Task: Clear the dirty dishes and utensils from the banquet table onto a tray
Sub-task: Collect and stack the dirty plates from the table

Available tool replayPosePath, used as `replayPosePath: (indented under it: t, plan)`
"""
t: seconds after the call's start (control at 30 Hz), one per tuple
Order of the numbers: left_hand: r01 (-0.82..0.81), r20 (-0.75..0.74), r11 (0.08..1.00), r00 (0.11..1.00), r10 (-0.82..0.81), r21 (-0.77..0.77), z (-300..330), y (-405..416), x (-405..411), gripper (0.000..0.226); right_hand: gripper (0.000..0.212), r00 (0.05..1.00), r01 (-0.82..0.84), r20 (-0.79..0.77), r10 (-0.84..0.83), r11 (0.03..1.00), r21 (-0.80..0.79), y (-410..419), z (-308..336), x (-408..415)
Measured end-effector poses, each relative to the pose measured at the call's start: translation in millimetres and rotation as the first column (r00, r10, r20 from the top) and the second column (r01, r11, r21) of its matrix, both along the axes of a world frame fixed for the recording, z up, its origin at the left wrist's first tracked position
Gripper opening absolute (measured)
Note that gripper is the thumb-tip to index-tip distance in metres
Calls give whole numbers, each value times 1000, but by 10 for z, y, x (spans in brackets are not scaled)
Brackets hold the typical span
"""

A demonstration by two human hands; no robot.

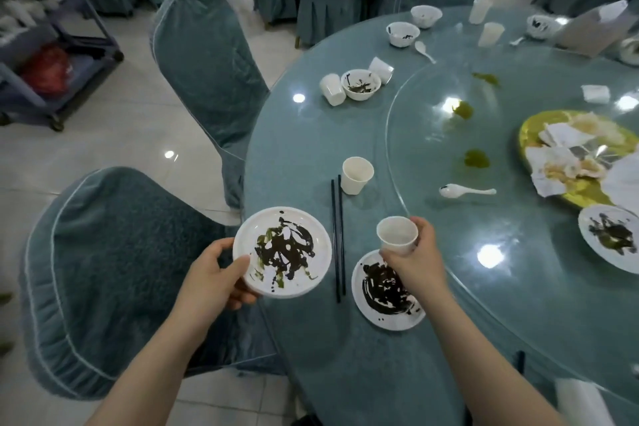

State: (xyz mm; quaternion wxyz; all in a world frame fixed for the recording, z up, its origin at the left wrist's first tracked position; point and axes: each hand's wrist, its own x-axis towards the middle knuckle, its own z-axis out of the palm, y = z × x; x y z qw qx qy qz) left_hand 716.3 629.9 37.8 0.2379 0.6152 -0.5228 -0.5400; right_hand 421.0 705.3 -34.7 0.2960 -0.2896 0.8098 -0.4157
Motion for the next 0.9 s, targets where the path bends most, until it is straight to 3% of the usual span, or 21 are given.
replayPosePath:
  t: [0.13, 0.23, 0.47, 0.53, 0.6, 0.7, 0.9]
  plan:
    - [-42, 4, 999, 999, 42, 13, -37, -68, -17, 25, 65, 997, 2, 77, 3, 998, -68, -279, -90, -81]
    - [-57, 16, 998, 998, 56, 25, -67, -50, 13, 24, 64, 999, -16, 50, 18, 999, -38, -334, -204, -98]
    - [-58, 8, 998, 998, 58, 39, -72, 1, 43, 24, 62, 993, -100, -49, 106, 988, 119, -127, -344, -109]
    - [-43, -5, 999, 999, 43, 34, -63, 14, 25, 23, 62, 981, -113, -128, 148, 962, 247, 14, -360, -169]
    - [-27, -17, 999, 999, 28, 29, -56, 33, 8, 23, 45, 958, -112, -206, 199, 923, 369, 204, -378, -219]
    - [-5, -38, 1000, 999, 6, 21, -45, 47, -30, 24, 24, 976, -95, -140, 167, 904, 417, 465, -356, -236]
    - [64, -89, 998, 994, -64, -5, -19, 125, -139, 30, 9, 997, -40, -51, 57, 957, 288, 840, -70, -143]
